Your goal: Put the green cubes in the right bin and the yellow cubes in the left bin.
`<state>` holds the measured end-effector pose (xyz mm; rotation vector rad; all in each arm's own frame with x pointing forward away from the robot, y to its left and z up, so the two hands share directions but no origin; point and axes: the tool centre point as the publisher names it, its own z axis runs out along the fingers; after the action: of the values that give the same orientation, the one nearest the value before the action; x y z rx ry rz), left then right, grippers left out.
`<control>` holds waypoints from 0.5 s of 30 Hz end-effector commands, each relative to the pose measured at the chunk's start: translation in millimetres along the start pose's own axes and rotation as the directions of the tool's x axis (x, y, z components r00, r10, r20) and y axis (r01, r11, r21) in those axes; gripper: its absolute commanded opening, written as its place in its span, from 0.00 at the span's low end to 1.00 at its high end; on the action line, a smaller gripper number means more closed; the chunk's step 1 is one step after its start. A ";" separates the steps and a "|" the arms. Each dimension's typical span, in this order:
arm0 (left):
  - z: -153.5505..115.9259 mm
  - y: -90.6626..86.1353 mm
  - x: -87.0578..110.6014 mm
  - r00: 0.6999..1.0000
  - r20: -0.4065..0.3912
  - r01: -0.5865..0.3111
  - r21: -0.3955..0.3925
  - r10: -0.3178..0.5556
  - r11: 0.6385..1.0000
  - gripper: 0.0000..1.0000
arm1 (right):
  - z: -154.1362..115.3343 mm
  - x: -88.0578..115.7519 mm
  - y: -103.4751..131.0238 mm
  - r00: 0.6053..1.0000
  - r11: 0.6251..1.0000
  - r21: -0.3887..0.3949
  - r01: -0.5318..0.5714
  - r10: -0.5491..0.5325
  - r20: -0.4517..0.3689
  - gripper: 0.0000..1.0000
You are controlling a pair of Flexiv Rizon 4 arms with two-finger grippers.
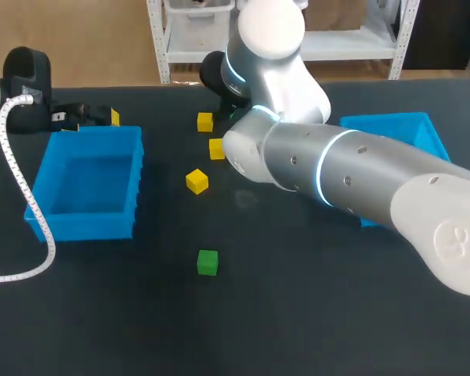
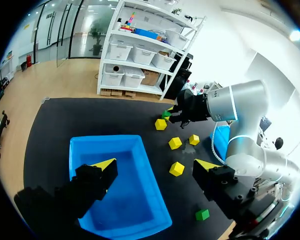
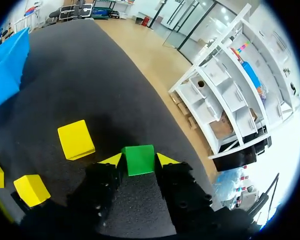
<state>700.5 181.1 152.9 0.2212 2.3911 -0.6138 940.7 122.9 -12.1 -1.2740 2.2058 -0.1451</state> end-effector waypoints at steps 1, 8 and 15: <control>-0.2 2.7 1.4 1.000 0.006 -0.003 0.012 0.003 1.000 1.00 | 21.1 -6.1 -9.4 0.995 0.984 -0.176 -0.013 -0.004 -0.097 0.00; -0.2 2.7 1.4 1.000 0.006 -0.003 0.012 0.003 1.000 1.00 | -2.0 5.9 -17.5 0.996 0.988 -0.151 -0.033 0.020 -0.092 0.00; -0.2 2.7 1.4 1.000 0.006 -0.003 0.012 0.003 1.000 1.00 | -45.5 22.9 -29.7 0.997 0.993 -0.109 -0.053 0.045 -0.069 0.00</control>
<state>700.5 181.1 152.9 0.2212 2.3911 -0.6138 943.4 91.1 7.4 -1.2397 2.2931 -0.1686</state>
